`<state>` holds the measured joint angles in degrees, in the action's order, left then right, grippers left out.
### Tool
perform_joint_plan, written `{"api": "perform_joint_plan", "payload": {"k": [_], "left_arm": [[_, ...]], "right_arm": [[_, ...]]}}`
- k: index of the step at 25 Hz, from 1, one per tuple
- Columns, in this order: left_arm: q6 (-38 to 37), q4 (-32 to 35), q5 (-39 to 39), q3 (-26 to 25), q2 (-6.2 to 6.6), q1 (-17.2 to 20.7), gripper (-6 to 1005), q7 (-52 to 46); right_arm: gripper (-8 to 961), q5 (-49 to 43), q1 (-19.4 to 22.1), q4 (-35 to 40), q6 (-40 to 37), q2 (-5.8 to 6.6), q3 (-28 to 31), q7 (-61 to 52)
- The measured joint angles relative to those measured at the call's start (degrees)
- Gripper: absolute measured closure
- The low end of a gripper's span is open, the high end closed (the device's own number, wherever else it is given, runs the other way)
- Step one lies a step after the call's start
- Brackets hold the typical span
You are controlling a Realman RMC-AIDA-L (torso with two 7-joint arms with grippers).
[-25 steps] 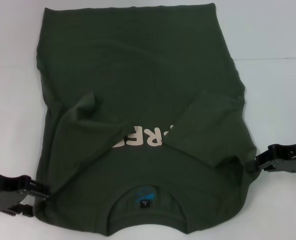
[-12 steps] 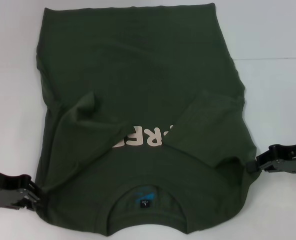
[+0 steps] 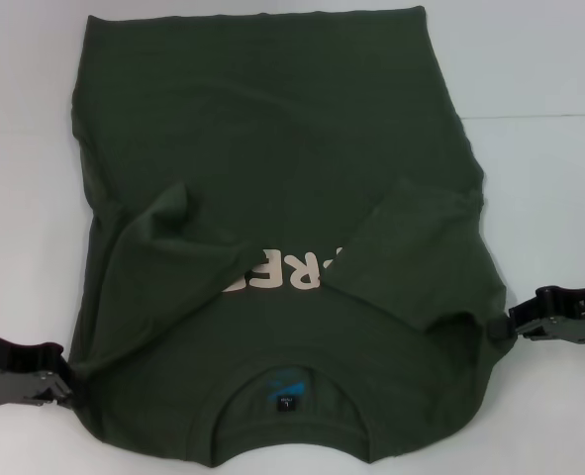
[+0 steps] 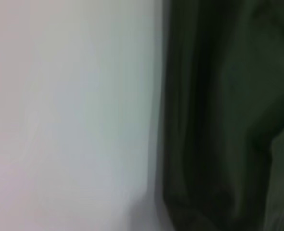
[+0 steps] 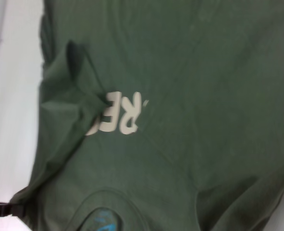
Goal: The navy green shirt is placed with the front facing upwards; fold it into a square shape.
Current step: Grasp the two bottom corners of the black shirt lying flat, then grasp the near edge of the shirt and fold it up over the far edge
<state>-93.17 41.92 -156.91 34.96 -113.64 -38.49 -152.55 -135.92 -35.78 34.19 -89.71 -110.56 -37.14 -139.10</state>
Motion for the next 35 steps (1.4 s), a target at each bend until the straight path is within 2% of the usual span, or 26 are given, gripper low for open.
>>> {"api": "perform_joint_plan", "payload": {"k": [4,6,14,22,23,24,27,33,35], "left_arm": [[0.0,0.0,1.0,-1.7,0.00,1.0,976,5.6],[-0.4,0.0,1.7,-4.2,-0.07,1.8,984,10.3],[-2.4,-0.3,6.1,-15.3,-0.40,6.4,983,31.5],[-5.1,-0.3,10.4,-16.4,-1.59,9.1,983,46.3],[-6.6,-0.2,12.3,-16.6,-1.81,10.1,984,51.4],[-6.6,-0.2,12.3,-16.6,-1.81,10.1,984,51.4],[-9.2,-0.2,15.4,-17.4,-1.97,11.7,984,59.8],[-14.8,-0.4,16.2,-23.4,-1.94,14.3,984,72.0],[-16.9,-0.1,16.1,-25.8,-2.29,16.8,984,77.7]], "right_arm": [[898,1.8,1.5,-0.2,-0.5,-0.03,0.8,3.7],[898,2.6,2.8,-0.5,-0.5,-0.29,1.8,6.8],[898,7.7,9.9,-1.2,-0.7,-2.56,9.8,23.9],[898,12.8,13.3,-4.2,-3.8,-3.05,13.9,36.8],[898,12.9,13.7,-4.5,-4.1,-3.13,14.5,38.4],[899,12.9,14.1,-4.8,-4.5,-3.29,15.5,40.3],[899,12.9,15.7,-5.2,-5.7,-3.93,18.9,46.1],[899,13.0,19.1,-5.4,-6.9,-5.07,24.1,55.2],[899,13.0,20.6,-5.8,-7.6,-5.55,25.1,58.2]]}}
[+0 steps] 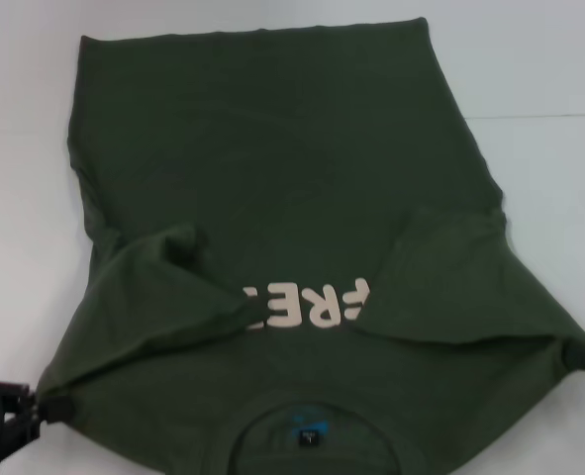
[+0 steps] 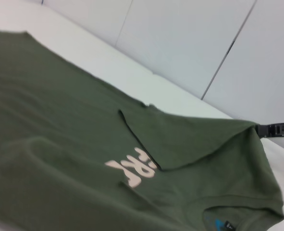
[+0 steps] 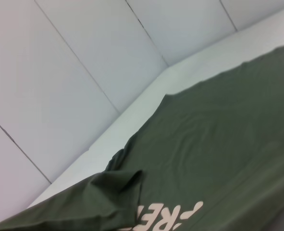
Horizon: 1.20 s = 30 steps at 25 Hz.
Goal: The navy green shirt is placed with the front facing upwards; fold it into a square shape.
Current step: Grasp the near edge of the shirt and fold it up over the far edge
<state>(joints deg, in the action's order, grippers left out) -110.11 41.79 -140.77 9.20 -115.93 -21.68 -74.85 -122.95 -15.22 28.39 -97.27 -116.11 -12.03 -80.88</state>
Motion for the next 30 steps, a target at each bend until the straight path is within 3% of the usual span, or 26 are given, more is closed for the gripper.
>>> {"api": "perform_joint_plan", "payload": {"k": [8,14,18,23,30], "left_arm": [[-2.7,0.9,-0.4,-3.8,-0.81,4.8,983,8.9],[-4.6,3.8,-0.4,-5.8,-1.20,8.1,983,11.2],[-7.0,5.5,0.0,-6.9,-1.19,9.9,983,11.3],[-7.0,5.1,1.0,-8.1,-1.25,10.0,983,12.5],[-3.5,0.6,6.3,-8.2,-1.26,6.2,984,12.5]], "right_arm": [[899,0.0,6.4,-4.1,-6.5,-0.60,5.5,12.1],[899,-0.5,11.3,-4.1,-11.3,-2.34,5.5,19.2],[899,-0.5,13.3,-4.1,-12.2,-2.70,5.7,21.2],[899,-0.2,12.3,-4.4,-12.1,-2.69,6.5,21.5],[899,-0.1,5.3,-4.6,-10.9,-2.58,10.2,16.0]]}}
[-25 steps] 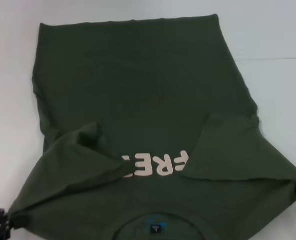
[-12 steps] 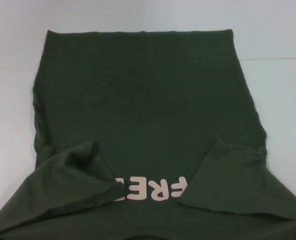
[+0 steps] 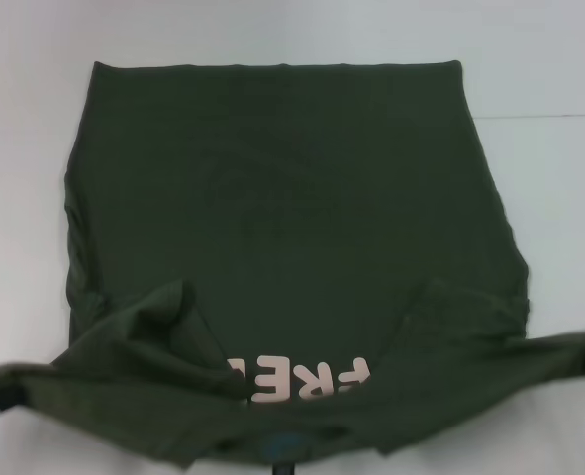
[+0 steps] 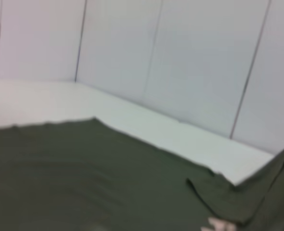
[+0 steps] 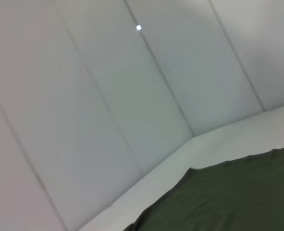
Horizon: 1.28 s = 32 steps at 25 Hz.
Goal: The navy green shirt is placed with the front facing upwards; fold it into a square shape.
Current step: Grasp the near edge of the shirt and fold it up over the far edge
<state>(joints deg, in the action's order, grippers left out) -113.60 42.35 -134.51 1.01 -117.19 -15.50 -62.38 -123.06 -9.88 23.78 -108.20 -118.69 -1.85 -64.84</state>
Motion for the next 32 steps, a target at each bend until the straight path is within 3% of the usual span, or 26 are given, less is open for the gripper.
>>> {"api": "perform_joint_plan", "payload": {"k": [8,15,24,32], "left_arm": [[11.3,-6.0,5.0,-0.8,-0.32,-5.4,983,-2.3],[25.3,-7.5,8.1,-0.4,-1.76,-9.6,980,-4.3],[42.9,-9.6,10.5,-0.2,-4.37,-16.0,975,-2.2],[56.1,-14.5,13.6,-0.1,-4.40,-22.8,972,3.2]], "right_arm": [[899,0.0,-7.5,0.5,8.4,0.75,3.2,-8.7],[898,0.0,-13.6,0.0,21.8,0.62,3.5,-15.1],[868,0.0,-21.2,-1.6,36.5,-0.64,2.6,-16.1],[837,1.1,-27.3,-2.4,46.5,-0.77,1.9,-15.6]]}}
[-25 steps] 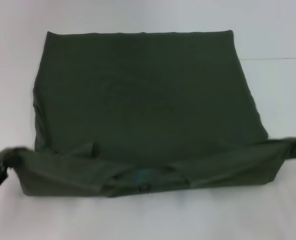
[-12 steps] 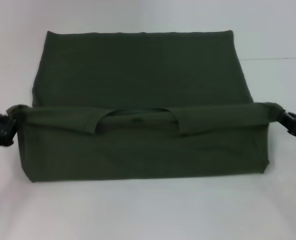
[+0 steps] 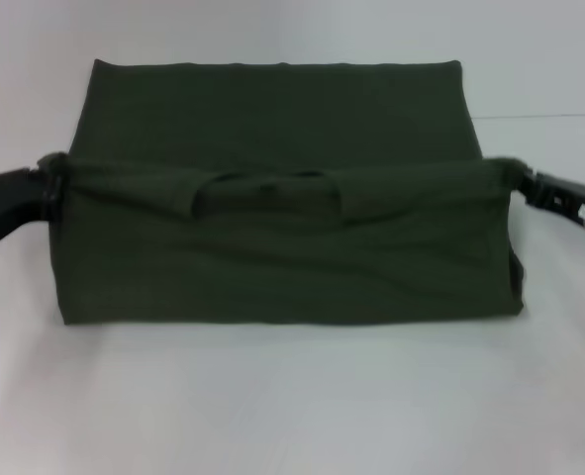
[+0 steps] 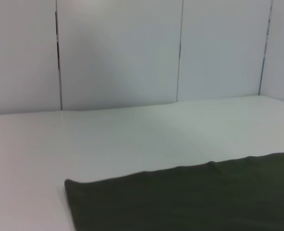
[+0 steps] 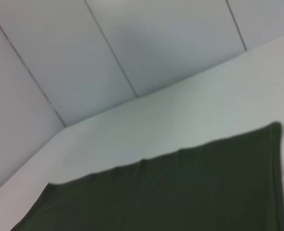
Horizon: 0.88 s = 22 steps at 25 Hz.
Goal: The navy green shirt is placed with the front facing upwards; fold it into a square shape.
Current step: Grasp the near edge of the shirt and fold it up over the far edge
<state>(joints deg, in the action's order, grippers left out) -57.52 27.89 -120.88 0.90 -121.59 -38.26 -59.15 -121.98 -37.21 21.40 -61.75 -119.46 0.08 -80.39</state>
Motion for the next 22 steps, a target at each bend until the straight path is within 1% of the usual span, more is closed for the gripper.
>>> {"api": "perform_joint_plan", "payload": {"k": [4,5,11,15,20,21,22], "left_arm": [[4.9,-2.0,0.4,0.1,0.25,-2.9,970,2.5],[7.1,-2.6,0.4,0.1,0.26,-3.9,969,3.5],[16.5,-6.6,0.5,0.1,0.52,-7.9,967,5.9],[21.6,-7.7,0.5,0.1,0.54,-9.2,965,6.5],[23.4,-8.2,0.8,0.1,0.29,-9.7,962,6.8],[25.5,-8.6,3.0,0.2,0.08,-9.9,962,6.8],[26.1,-8.7,3.8,0.2,0.01,-9.9,961,6.8]], "right_arm": [[822,1.7,-2.4,0.0,3.8,0.31,-0.5,0.2],[818,1.9,-3.0,0.0,5.1,0.31,-0.8,0.2],[796,2.0,-5.8,-1.0,12.5,-0.08,-4.3,0.7],[780,2.0,-7.1,-3.4,16.2,-0.11,-5.1,3.1],[762,2.8,-8.3,-5.5,20.7,-0.09,-5.2,4.0],[758,2.8,-8.5,-5.7,21.2,-0.09,-5.2,4.0],[754,2.8,-8.6,-5.9,21.6,-0.08,-5.2,4.1]]}}
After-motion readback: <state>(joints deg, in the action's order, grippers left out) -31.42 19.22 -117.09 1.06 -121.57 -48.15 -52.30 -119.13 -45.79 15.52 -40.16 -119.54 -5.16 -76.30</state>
